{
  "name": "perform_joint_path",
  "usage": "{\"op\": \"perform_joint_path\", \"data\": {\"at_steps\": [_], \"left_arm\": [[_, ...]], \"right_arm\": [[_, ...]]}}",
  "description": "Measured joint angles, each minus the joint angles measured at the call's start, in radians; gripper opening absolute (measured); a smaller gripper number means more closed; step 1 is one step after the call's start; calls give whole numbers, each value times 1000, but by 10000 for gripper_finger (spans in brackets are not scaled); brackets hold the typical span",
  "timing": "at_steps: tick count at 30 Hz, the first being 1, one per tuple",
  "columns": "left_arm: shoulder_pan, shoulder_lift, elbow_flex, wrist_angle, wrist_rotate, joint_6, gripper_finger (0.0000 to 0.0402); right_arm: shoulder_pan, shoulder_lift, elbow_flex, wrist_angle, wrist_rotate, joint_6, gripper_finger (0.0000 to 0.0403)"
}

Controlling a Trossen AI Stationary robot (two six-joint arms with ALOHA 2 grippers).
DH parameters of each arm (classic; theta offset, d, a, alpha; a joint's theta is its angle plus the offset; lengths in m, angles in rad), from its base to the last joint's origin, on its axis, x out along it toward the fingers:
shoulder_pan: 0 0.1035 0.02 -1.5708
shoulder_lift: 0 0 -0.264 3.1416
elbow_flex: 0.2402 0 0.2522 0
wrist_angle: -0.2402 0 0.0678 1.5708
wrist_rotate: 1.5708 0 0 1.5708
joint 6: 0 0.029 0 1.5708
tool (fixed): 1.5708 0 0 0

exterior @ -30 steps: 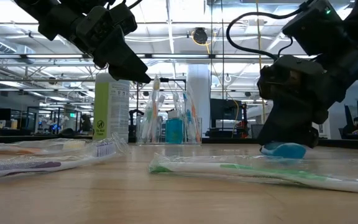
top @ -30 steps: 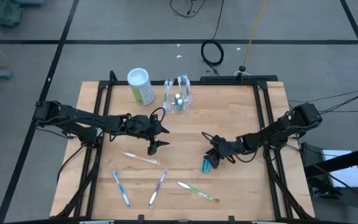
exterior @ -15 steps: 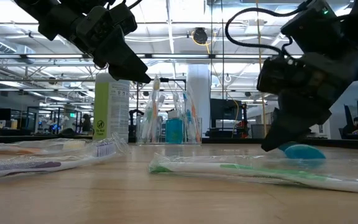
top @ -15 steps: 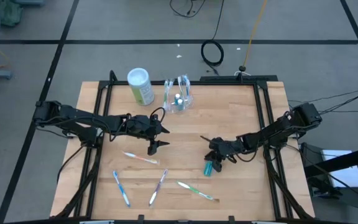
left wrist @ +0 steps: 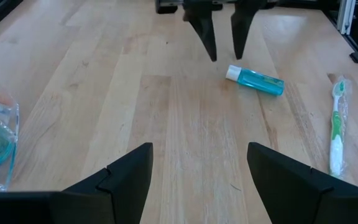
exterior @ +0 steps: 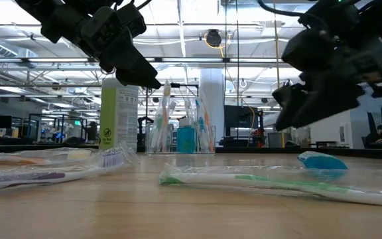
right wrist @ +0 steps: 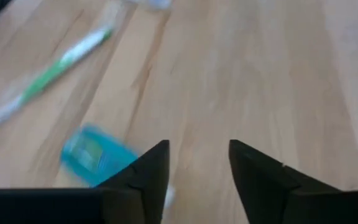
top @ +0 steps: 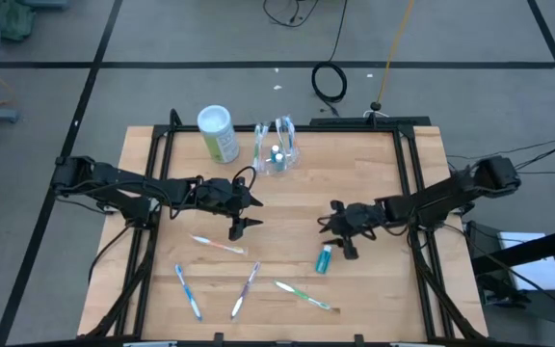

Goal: Pick & Place toothbrushing station
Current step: Put the blue mouthwash into the transparent organizer

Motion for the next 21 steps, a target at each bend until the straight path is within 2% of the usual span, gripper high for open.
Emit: {"op": "perform_joint_path", "data": {"at_steps": [4,10,13,21], "left_arm": [[0,0,0,0,0,1,267],[0,0,0,0,0,3,267],[0,0,0,0,0,3,267],[0,0,0,2,0,3,267]], "right_arm": [[-24,-31,0,-108,-91,-109,195],[-20,14,0,-119,-158,-262,220],[-15,48,0,-96,-164,-385,227],[13,137,0,11,-216,-570,231]]}}
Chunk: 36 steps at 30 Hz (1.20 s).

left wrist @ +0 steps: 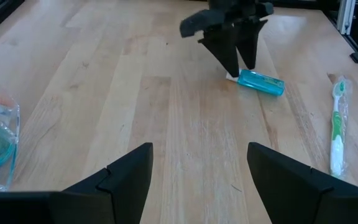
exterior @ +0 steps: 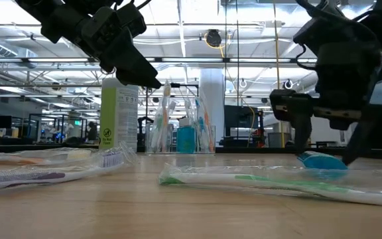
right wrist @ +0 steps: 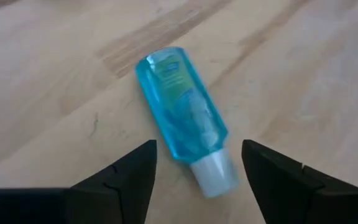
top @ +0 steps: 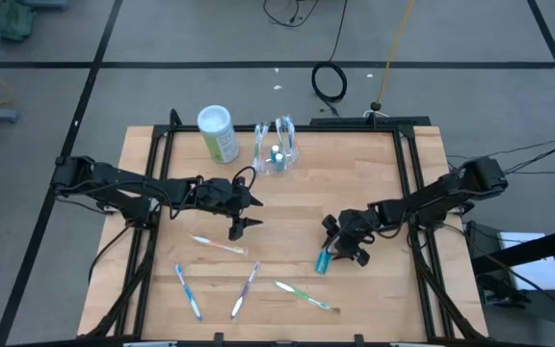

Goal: Pick & Place toothbrushing station
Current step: Put the blue mouthwash into the transparent organizer

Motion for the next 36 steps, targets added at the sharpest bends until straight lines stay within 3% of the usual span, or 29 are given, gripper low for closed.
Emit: {"op": "perform_joint_path", "data": {"at_steps": [6,12,28,33,36], "left_arm": [[1,0,0,7,-31,40,267],[1,0,0,7,-52,51,267],[1,0,0,13,-52,65,267],[1,0,0,112,-52,19,267],[1,0,0,200,-52,-23,267]], "right_arm": [[9,34,1,5,-2,-137,231],[10,35,2,-3,0,-57,224],[10,22,1,-17,67,-96,89],[16,-19,-1,-17,193,-177,103],[29,-44,-1,-12,286,-340,110]]}}
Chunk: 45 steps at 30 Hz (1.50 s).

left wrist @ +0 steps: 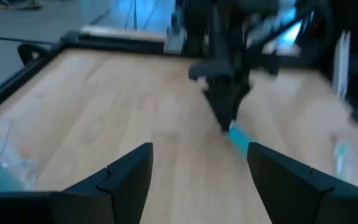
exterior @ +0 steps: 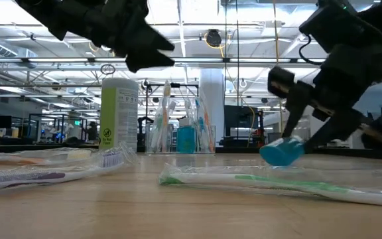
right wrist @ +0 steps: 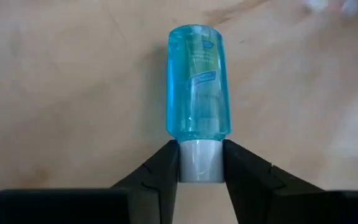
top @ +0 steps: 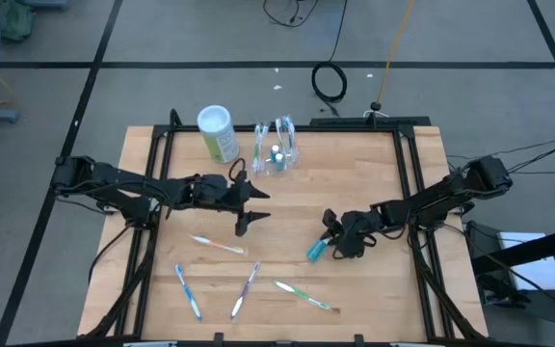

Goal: Pick & Place toothbrushing station
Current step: Put the blue mouthwash into the transparent organizer

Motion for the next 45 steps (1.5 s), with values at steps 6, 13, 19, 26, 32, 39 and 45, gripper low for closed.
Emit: {"op": "perform_joint_path", "data": {"at_steps": [6,13,19,26,32,39,45], "left_arm": [[0,0,0,94,0,-126,267],[0,0,0,137,9,-183,267],[6,30,1,190,3,-196,267],[41,231,83,221,19,-367,266],[79,403,293,28,145,-377,266],[108,548,544,-345,197,-316,266],[104,638,645,-378,297,-319,266]], "right_arm": [[11,-2,0,106,255,-383,90],[-5,-2,0,192,348,-532,107],[-24,-2,0,194,349,-569,99],[-74,-2,1,250,351,-681,102],[-88,-2,1,249,351,-725,104],[-88,-2,2,256,374,-734,101],[-88,-2,2,270,373,-748,104]]}}
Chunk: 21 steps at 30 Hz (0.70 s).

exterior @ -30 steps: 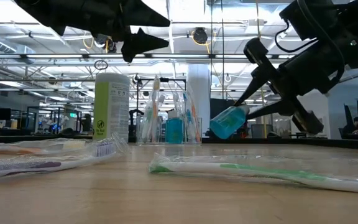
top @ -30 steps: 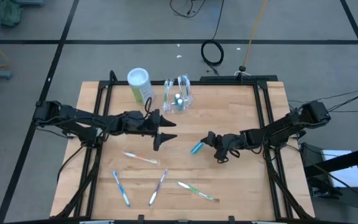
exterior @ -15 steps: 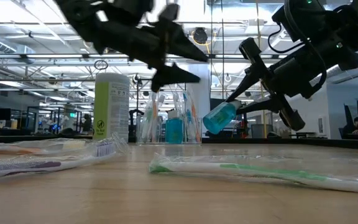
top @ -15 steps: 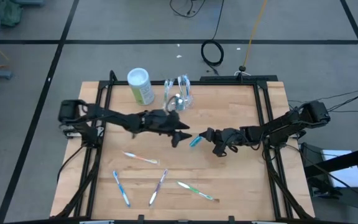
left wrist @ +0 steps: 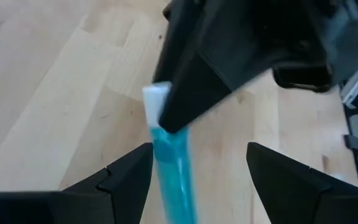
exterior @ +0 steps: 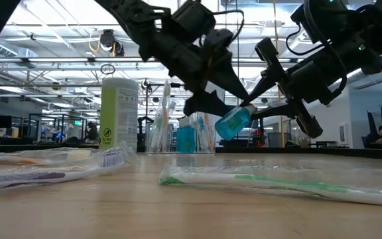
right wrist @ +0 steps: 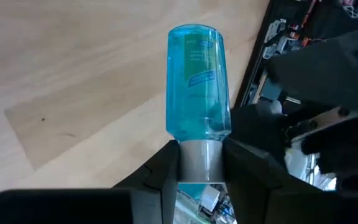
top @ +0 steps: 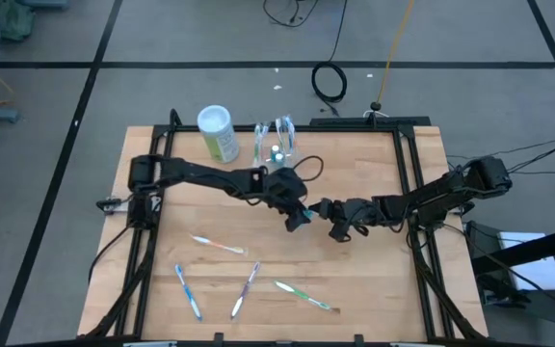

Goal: Pick & Place toothbrushing station
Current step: Put the blue mouthwash into the transparent organizer

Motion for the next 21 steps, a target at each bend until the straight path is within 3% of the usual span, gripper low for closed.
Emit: {"op": "perform_joint_path", "data": {"at_steps": [12,21], "left_arm": [[26,64,44,15,0,2,263],[35,64,43,26,1,5,185]], "right_arm": [[0,0,0,10,1,0,104],[0,0,0,9,1,4,108]]}}
